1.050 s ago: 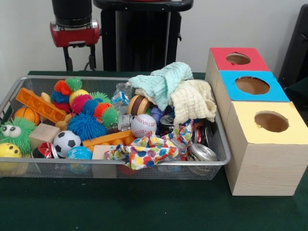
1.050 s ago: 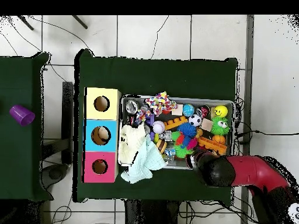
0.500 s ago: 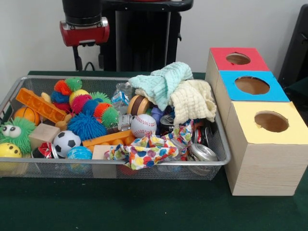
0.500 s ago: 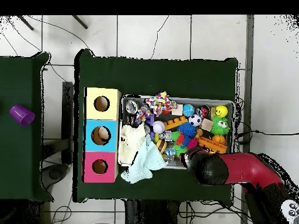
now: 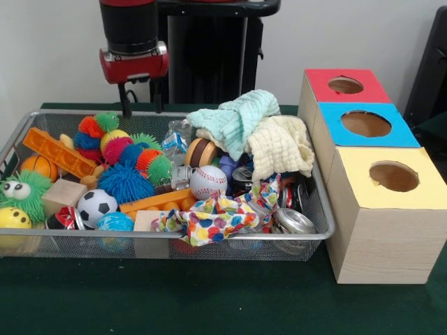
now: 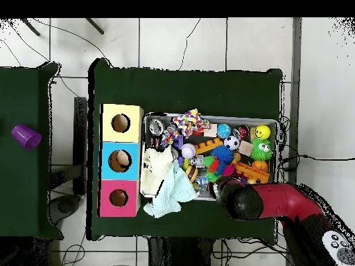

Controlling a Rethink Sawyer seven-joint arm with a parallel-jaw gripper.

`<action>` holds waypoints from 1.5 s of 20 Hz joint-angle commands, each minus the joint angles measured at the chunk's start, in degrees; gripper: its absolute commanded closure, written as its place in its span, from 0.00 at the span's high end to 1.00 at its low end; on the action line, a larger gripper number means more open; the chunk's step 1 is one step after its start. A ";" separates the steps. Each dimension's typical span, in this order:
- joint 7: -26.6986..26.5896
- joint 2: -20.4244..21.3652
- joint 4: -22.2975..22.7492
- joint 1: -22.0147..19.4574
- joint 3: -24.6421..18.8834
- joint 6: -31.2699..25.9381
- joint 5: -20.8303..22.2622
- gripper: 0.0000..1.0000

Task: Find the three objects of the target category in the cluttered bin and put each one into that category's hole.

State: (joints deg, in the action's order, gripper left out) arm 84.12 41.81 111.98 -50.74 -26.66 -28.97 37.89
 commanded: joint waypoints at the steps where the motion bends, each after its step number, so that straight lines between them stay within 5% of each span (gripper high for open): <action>1: 3.67 -7.33 -4.52 -0.73 3.59 3.74 3.94 1.00; 7: 4.86 -10.95 -6.09 1.13 5.23 6.57 4.21 1.00; 12: 0.62 -15.58 -9.40 -1.62 3.99 6.35 4.28 1.00; 20: -6.34 -16.18 -11.09 -7.15 -0.33 0.83 2.31 1.00; 30: -9.62 -15.81 -13.66 -8.76 -1.86 -1.84 3.20 1.00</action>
State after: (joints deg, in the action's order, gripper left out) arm 84.12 27.14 107.09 -58.86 -23.66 -25.04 39.32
